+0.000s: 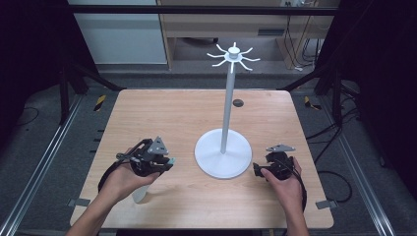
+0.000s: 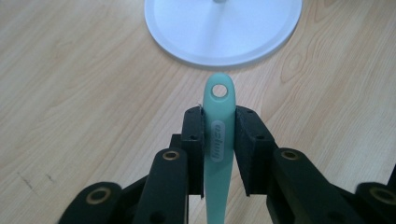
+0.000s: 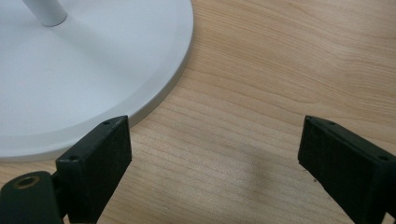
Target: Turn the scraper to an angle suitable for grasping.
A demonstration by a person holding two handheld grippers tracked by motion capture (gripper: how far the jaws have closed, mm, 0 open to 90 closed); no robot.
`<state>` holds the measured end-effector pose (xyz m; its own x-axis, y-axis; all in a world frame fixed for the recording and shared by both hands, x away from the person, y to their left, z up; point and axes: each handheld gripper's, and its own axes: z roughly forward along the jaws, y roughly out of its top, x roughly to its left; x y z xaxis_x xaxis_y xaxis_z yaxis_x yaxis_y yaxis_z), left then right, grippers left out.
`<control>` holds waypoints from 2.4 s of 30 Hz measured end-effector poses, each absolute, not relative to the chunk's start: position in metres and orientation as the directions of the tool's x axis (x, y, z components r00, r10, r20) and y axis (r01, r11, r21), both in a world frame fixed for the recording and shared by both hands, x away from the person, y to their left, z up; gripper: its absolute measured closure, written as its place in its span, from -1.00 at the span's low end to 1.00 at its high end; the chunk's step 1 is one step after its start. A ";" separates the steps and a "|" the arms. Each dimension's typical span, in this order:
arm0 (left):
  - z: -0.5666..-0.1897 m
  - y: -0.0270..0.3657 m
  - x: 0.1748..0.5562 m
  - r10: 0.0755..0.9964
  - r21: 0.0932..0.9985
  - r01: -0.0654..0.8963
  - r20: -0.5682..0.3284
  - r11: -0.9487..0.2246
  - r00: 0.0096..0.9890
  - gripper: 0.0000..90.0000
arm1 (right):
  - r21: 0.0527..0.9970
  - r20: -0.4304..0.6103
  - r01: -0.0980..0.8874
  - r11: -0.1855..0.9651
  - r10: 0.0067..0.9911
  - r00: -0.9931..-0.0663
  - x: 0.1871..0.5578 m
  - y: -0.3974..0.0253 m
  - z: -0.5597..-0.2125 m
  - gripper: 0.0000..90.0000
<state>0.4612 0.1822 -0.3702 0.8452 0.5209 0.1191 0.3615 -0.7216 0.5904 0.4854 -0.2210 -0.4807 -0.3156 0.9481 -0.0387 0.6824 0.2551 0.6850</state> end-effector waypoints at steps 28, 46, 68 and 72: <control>-0.308 0.175 0.466 0.569 0.774 0.250 0.168 -0.582 0.805 0.66 | 0.684 -0.053 0.676 0.275 0.943 -0.330 0.486 -0.217 -0.482 -0.78; -0.288 0.163 0.474 0.596 0.808 0.237 0.168 -0.539 0.785 0.66 | 0.690 -0.048 0.674 0.263 0.946 -0.319 0.485 -0.219 -0.480 -0.79; -0.247 0.158 0.469 0.607 0.852 0.188 0.177 -0.488 0.775 0.66 | 0.689 -0.039 0.679 0.255 0.948 -0.316 0.487 -0.219 -0.481 -0.79; -0.244 0.157 0.468 0.604 0.855 0.184 0.175 -0.484 0.778 0.66 | 0.689 -0.037 0.679 0.253 0.948 -0.316 0.487 -0.219 -0.481 -0.79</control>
<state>0.4683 0.1566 -0.2435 0.7777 0.6039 0.1745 0.1841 -0.4843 0.8553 0.4867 -0.2188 -0.4812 -0.3157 0.9481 -0.0374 0.6791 0.2534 0.6889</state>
